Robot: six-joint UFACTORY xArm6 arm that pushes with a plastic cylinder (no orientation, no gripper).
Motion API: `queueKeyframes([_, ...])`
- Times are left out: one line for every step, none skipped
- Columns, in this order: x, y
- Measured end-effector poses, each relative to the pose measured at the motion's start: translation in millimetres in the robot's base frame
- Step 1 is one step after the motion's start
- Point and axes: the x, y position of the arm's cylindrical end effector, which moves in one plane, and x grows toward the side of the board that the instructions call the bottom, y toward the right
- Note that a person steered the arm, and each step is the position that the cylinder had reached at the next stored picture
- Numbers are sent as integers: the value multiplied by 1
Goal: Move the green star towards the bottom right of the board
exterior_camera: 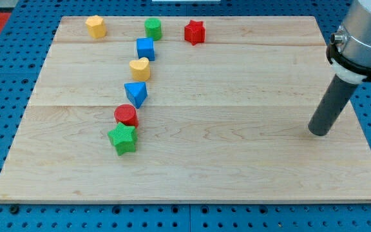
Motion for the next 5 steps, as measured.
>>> queueKeyframes([14, -14])
queueKeyframes([25, -102])
queueKeyframes([59, -158])
queueKeyframes([91, -210])
queueKeyframes([90, -322])
